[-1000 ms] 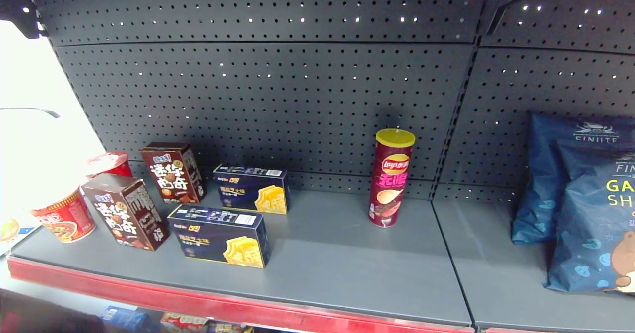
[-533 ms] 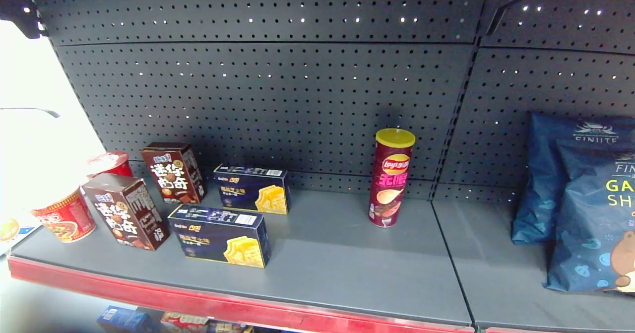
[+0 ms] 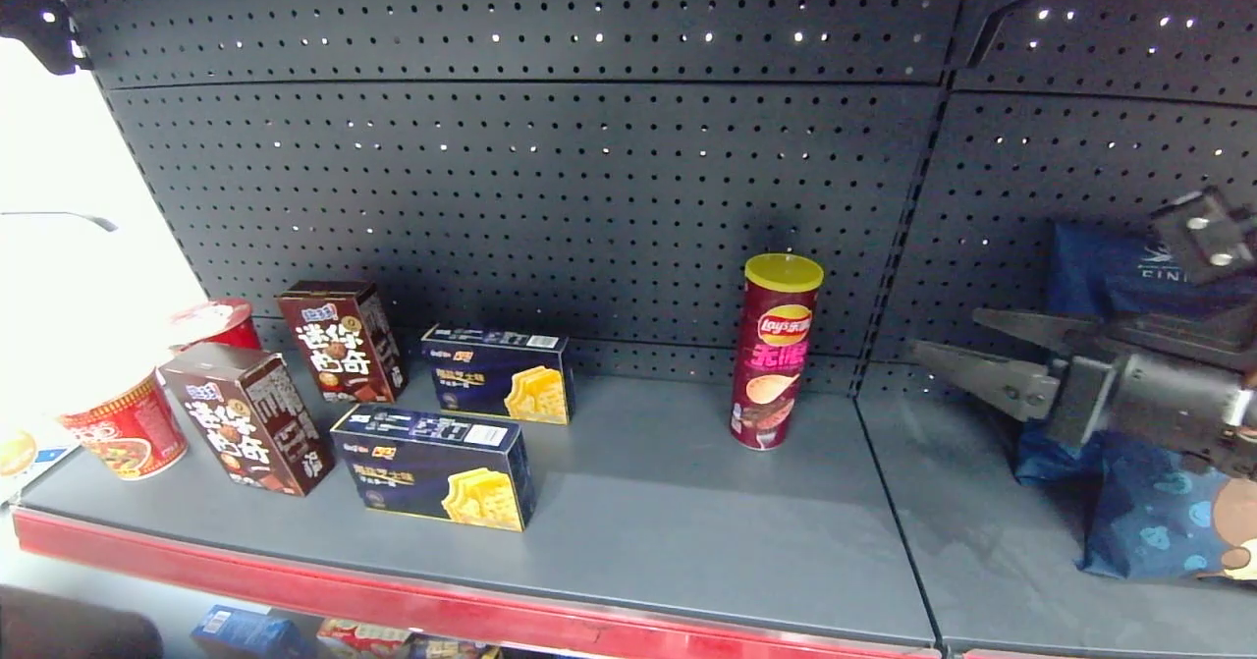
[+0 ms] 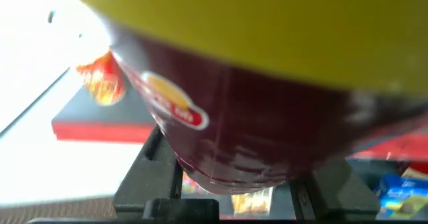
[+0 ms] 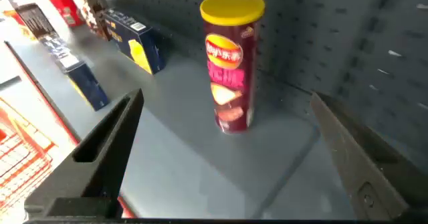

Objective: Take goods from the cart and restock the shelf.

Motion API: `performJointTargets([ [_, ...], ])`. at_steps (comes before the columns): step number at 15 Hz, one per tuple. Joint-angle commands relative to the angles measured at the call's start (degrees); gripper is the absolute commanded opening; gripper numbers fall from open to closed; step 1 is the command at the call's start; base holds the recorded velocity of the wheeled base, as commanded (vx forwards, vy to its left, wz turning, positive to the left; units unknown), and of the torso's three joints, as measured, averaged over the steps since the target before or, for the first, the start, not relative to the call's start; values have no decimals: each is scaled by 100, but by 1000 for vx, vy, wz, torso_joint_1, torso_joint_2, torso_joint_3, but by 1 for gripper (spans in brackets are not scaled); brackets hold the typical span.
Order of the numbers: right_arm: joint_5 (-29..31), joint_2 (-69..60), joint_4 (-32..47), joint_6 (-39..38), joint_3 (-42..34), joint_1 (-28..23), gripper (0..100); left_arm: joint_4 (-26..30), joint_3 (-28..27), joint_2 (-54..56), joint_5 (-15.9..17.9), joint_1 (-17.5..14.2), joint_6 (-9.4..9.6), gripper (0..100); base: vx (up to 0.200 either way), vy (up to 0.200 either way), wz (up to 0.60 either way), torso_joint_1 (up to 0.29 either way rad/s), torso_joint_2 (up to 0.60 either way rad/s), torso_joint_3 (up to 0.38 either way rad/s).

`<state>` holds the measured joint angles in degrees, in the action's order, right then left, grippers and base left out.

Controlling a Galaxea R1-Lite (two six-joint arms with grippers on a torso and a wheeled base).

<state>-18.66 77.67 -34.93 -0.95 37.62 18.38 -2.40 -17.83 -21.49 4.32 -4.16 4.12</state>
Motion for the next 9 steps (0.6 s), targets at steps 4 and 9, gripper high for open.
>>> performJointTargets([
  [4, -138, 2033, -867, 25, 923, 34, 100, -410, -185, -1059, 87, -6, -175, 0, 0, 0, 0, 0, 0, 0],
  [9, -929, 2754, -1842, 218, 782, -98, 100, -401, -106, -1094, 105, -6, -333, 0, 0, 0, 0, 0, 0, 0],
])
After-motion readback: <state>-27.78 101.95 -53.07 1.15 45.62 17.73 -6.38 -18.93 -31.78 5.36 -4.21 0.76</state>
